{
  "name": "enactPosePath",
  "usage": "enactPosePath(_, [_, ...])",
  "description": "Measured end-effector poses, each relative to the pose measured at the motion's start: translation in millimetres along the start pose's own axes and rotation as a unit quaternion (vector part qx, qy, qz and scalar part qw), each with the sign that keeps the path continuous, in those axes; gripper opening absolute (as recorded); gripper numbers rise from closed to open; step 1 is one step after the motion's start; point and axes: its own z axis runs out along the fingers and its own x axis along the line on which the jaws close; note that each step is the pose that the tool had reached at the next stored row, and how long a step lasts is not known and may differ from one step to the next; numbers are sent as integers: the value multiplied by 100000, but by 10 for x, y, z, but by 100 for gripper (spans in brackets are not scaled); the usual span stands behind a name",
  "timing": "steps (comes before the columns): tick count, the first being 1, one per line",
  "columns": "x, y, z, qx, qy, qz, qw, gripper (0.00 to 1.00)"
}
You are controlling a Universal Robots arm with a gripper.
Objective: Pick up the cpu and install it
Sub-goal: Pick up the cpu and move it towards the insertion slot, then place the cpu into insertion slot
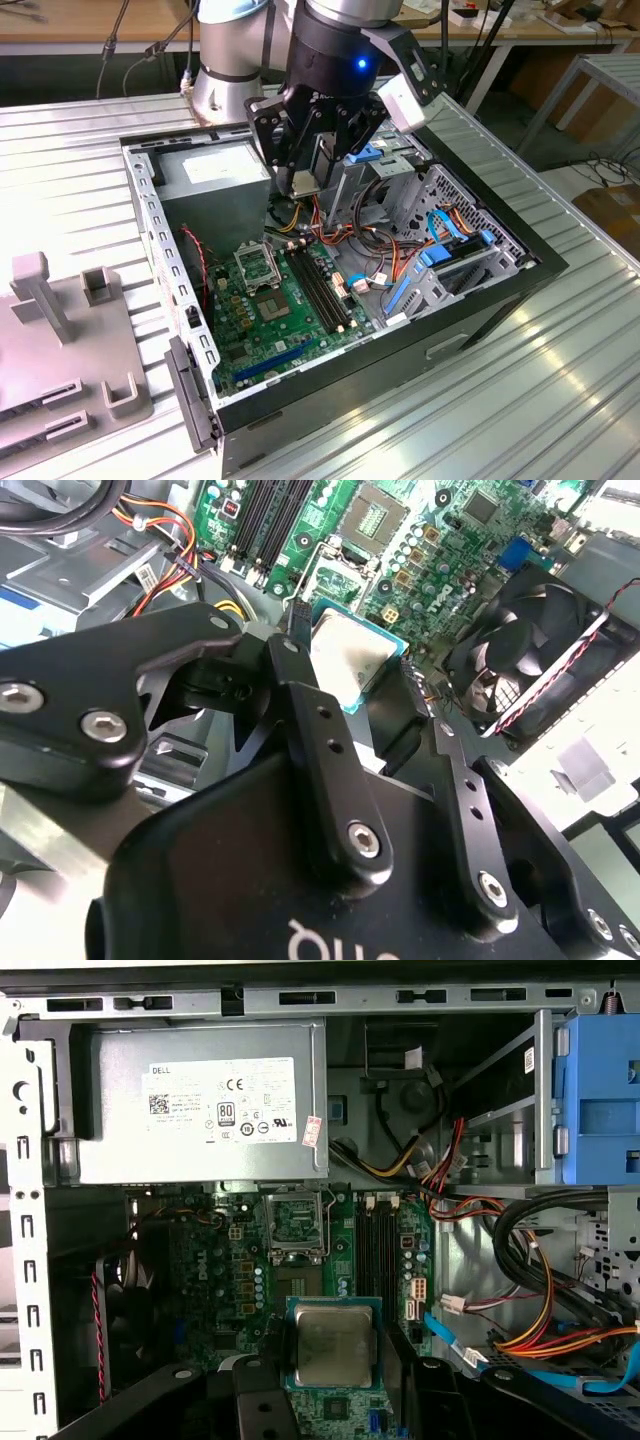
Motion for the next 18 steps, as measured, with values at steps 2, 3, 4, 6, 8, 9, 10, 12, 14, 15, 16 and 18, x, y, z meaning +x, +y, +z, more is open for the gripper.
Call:
enactPosePath(2, [0, 0, 0, 1, 0, 1, 100000, 47])
enactPosePath(3, [0, 0, 0, 0, -1, 2, 100000, 47])
enactPosePath(4, [0, 0, 0, -1, -1, 4, 100000, 47])
enactPosePath(6, [0, 0, 0, 0, -2, 6, 100000, 47])
enactPosePath(8, [0, 0, 0, -1, -1, 10, 100000, 47])
enactPosePath(9, [3, 0, 1, -6, -4, 3, 100000, 47])
enactPosePath(10, [12, 0, 1, -6, -2, 11, 100000, 47])
enactPosePath(12, [50, -7, 3, -35, -2, 13, 100000, 47])
enactPosePath(14, [75, -7, 5, -52, -1, 7, 100000, 47])
enactPosePath(15, [84, -8, 6, -49, -1, 9, 100000, 47])
enactPosePath(16, [99, -8, 11, -51, -9, 9, 100000, 47])
enactPosePath(18, [128, -10, 31, -44, -10, 8, 100000, 47])
